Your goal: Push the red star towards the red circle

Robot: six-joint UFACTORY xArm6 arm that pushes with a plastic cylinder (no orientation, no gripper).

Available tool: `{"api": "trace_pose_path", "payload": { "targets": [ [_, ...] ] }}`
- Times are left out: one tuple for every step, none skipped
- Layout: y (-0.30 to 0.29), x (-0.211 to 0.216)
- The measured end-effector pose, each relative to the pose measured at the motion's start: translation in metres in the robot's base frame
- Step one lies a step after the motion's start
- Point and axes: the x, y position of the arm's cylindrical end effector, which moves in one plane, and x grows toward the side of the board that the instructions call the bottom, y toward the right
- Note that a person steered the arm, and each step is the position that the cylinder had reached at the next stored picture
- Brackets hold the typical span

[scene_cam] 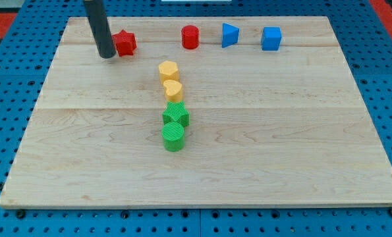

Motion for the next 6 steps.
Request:
{"api": "trace_pose_path", "payload": {
  "targets": [
    [0.034, -0.025],
    [0.043, -0.027],
    [0.048, -0.021],
    [0.053, -0.012],
    [0.083, -0.009],
    [0.118, -0.009]
  ]
}}
